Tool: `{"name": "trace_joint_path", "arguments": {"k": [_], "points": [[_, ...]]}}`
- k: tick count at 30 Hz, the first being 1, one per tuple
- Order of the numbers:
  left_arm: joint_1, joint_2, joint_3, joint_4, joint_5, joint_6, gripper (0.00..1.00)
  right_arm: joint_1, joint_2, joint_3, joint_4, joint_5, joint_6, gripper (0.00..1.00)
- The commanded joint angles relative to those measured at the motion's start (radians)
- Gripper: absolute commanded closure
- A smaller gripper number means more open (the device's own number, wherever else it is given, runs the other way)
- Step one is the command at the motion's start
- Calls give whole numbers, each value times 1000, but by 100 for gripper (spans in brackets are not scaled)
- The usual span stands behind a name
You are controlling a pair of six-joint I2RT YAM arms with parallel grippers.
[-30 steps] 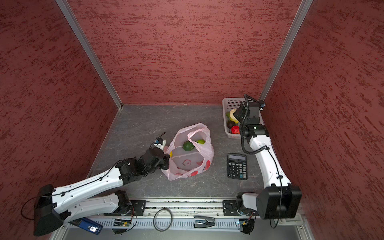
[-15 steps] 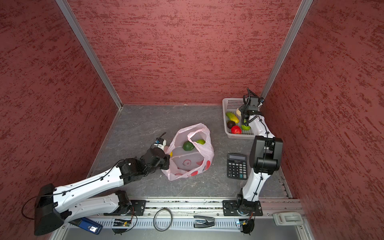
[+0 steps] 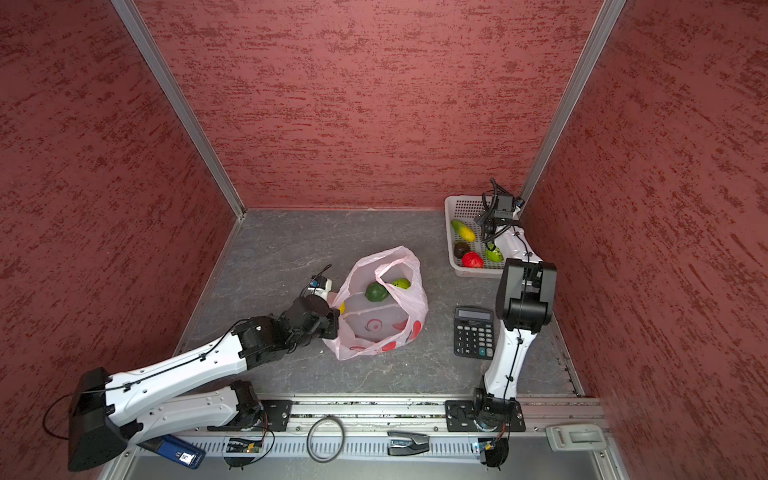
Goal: Untie the knot of the plastic bag and take out the fruit
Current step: 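Open the right gripper to drop the pear into the basket, then move the right gripper back over the bag and lower it inside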
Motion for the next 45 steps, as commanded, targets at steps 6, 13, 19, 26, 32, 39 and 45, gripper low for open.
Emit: {"name": "trace_joint_path", "arguments": {"k": [6, 13, 19, 26, 32, 39, 45], "points": [[12, -25, 6, -1, -11, 13, 100, 0, -164, -71, -14, -28, -38, 13], [25, -42, -7, 14, 9, 32, 100, 54, -338, -176, -66, -118, -43, 12], [26, -48, -11, 17, 14, 38, 100, 177, -548, -279, -154, -199, -26, 11], [27, -52, -15, 19, 13, 42, 100, 435, -757, -327, -269, -228, 53, 10], [26, -54, -13, 22, 14, 48, 100, 678, -828, -315, -320, -208, 139, 8], [27, -60, -15, 22, 12, 51, 100, 914, -833, -298, -335, -157, 218, 7], [27, -71, -19, 17, 6, 50, 100, 1054, -790, -298, -322, -135, 272, 7]]}}
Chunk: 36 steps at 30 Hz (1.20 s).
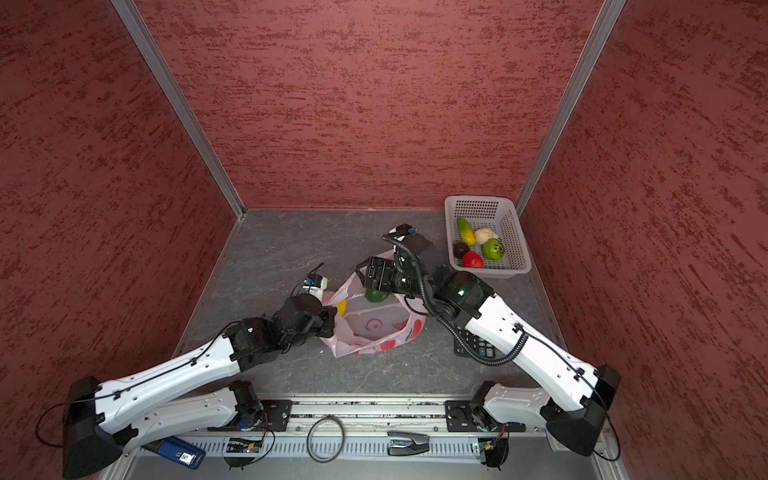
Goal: Untie the knot of the plastic bag and take out the fruit
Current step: 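Move the right gripper back over the bag and lower it inside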
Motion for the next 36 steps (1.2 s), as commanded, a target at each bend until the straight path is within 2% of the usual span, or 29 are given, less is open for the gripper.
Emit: {"name": "trace_joint_path", "arguments": {"k": [1, 6, 16, 22, 27, 36], "points": [[4, -19, -12, 14, -3, 16, 100, 49, 27, 10, -2, 47, 57, 7], [4, -27, -12, 10, -11, 9, 100, 88, 62, -77, 69, 52, 63, 8], [4, -30, -8, -2, -19, -4, 100, 172, 180, -207, 141, 148, -47, 13], [5, -34, -6, -24, -18, -20, 100, 232, 215, -306, 212, 177, -48, 14], [7, -46, -4, -46, -19, -28, 100, 265, 235, -368, 240, 182, -50, 15], [18, -51, 17, -80, 1, -21, 100, 271, 335, -422, 305, 122, -29, 15]]}}
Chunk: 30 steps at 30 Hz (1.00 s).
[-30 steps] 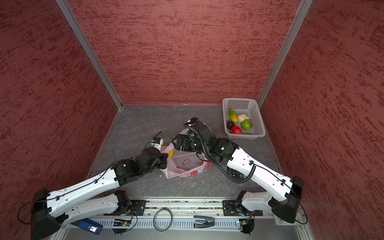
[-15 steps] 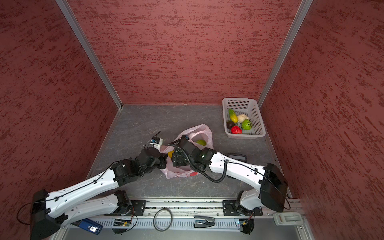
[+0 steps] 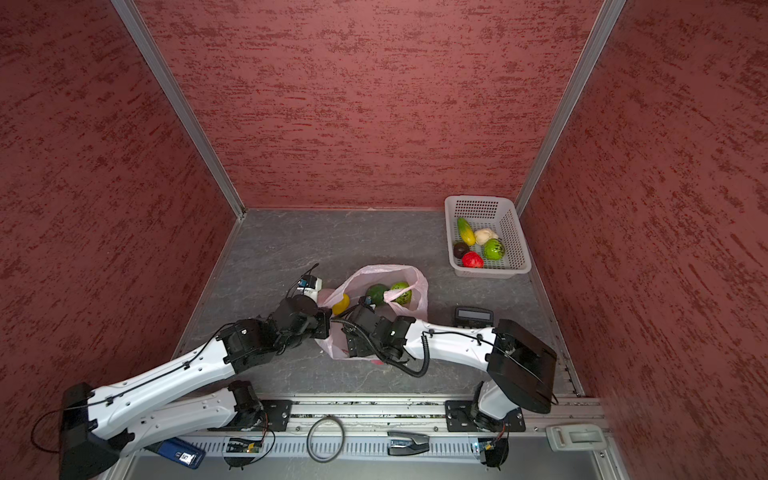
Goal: Untie the knot of the plastic bag and take out the fruit
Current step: 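Move the right gripper back over the bag and lower it inside, then close the right gripper on the yellow fruit inside the bag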
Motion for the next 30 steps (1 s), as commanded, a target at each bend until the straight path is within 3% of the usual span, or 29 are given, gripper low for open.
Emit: {"name": "trace_joint_path", "arguments": {"k": [1, 13, 30], "points": [[6, -13, 23, -28, 11, 0, 100, 3, 17, -7, 61, -9, 25, 15], [13, -26, -21, -80, 63, 9, 100, -101, 10, -31, 277, 1, 215, 12], [61, 32, -11, -25, 118, 44, 100, -131, 215, -27, 742, 65, 415, 14]]}}
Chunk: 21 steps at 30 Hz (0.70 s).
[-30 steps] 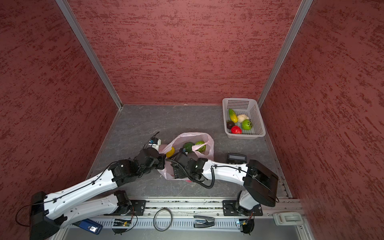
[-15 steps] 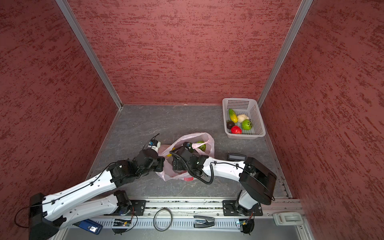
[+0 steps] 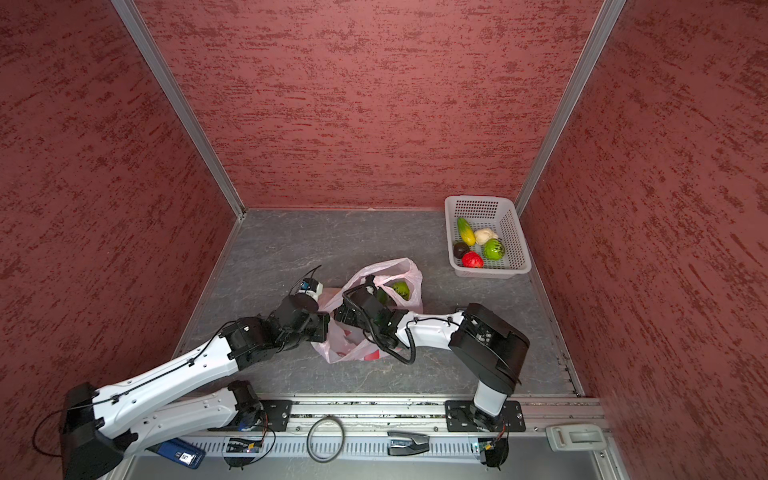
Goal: Untie the knot of the plastic bag and take out the fruit
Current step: 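Close the right gripper on the yellow fruit inside the bag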
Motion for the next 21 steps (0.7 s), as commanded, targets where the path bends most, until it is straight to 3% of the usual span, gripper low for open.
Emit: {"name": "trace_joint_path", "arguments": {"k": [1, 5, 21], "points": [[9, 10, 0, 30, 21, 21, 100, -10, 47, -2, 151, 42, 100, 13], [10, 16, -1, 37, 28, 22, 100, -16, 96, -30, 250, 52, 154, 14], [14, 27, -5, 51, 65, 25, 100, -35, 264, 36, 469, 59, 153, 14]]}}
